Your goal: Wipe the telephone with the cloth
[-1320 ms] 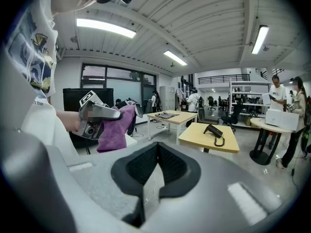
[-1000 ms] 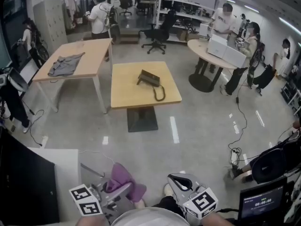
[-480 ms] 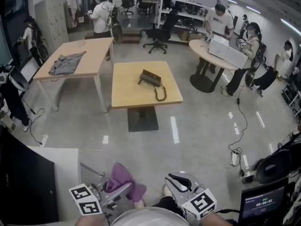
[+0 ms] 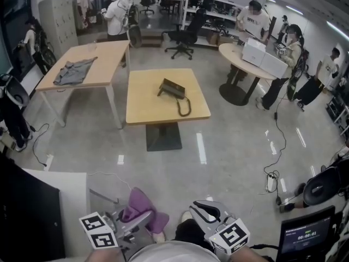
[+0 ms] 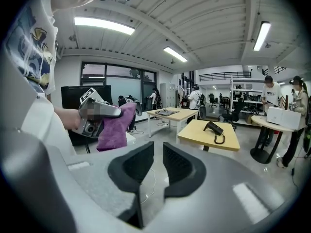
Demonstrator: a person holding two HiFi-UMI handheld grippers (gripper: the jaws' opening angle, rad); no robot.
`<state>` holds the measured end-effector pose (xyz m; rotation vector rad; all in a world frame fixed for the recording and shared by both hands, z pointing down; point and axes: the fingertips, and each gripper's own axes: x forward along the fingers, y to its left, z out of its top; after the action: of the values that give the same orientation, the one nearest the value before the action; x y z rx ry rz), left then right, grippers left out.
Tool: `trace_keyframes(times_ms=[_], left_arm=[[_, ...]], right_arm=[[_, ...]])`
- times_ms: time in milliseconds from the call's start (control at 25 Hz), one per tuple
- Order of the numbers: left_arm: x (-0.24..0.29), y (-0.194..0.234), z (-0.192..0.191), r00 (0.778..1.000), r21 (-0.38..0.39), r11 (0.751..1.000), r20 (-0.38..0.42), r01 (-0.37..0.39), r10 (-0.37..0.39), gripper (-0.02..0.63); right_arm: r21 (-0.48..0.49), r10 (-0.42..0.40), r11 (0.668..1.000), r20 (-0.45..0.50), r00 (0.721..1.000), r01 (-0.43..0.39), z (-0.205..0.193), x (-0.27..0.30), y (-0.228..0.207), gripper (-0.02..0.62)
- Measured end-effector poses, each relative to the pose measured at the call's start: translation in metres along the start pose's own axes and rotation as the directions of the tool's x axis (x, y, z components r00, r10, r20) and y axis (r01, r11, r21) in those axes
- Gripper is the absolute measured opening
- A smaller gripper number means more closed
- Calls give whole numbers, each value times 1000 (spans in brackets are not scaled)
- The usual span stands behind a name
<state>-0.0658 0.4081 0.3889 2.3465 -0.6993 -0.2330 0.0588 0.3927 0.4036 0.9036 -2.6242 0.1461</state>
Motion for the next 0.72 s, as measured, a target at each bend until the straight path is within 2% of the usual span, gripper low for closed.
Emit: trace_keyframes(times_ms=[280, 520, 720], left_arm=[[33, 16, 14, 1000, -1, 1000, 1, -16, 16, 91], [79, 34, 38, 999, 3, 999, 11, -46, 46, 91], [114, 53, 64, 997, -3, 998, 34, -68, 68, 91]], right_arm=[[9, 14, 1000, -1, 1000, -14, -2, 9, -37, 55], [-33, 25, 999, 19, 999, -25, 8, 26, -97, 55], [-91, 31, 995, -2, 1000, -31, 13, 43, -139, 55]])
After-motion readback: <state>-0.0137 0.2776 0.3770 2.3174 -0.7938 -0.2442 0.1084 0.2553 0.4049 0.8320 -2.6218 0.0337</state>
